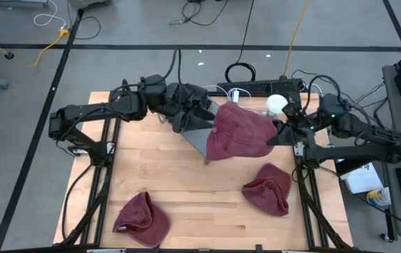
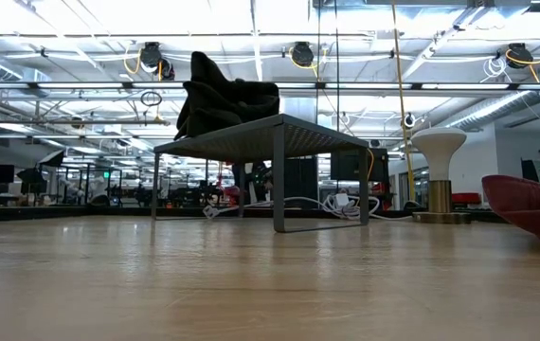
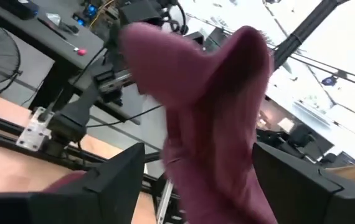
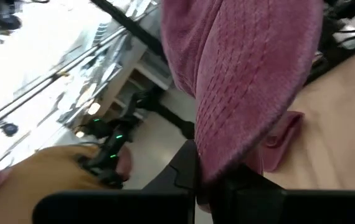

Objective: Pick & Place hat
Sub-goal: Put the top red cap on the shelf

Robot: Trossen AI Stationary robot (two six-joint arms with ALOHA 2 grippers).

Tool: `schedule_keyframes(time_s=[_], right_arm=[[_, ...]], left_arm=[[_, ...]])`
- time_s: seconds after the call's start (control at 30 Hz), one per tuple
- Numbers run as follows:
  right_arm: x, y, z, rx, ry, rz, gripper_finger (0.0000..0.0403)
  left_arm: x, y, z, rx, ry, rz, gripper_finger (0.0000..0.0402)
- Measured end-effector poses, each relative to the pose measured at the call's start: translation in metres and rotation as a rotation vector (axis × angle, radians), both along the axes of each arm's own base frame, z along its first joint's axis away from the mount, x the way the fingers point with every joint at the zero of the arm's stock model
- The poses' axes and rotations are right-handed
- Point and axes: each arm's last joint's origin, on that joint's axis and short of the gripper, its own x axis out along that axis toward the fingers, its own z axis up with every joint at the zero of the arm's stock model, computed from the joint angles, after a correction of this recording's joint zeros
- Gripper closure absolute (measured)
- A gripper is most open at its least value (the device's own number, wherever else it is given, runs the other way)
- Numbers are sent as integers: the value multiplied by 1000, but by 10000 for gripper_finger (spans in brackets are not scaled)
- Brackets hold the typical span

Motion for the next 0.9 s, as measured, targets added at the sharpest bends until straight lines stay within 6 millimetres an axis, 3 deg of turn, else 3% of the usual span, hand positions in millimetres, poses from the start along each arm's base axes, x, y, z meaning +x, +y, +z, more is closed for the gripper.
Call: schedule_keyframes(time_s=[0.27,0.5,0.67,0.9], right_arm=[[8,-2,-4,-20,22,-40,397],[8,-3,-4,-20,21,-54,397],[7,-3,-4,-19,20,-76,397],[8,-3,-4,-12,24,-75,396]], left_arm=[[0,-9,0,-16,12,-104,101],[1,-21,1,-12,-4,-165,127],[1,-23,2,-119,42,-195,184],[0,-17,2,-247,102,-181,301]])
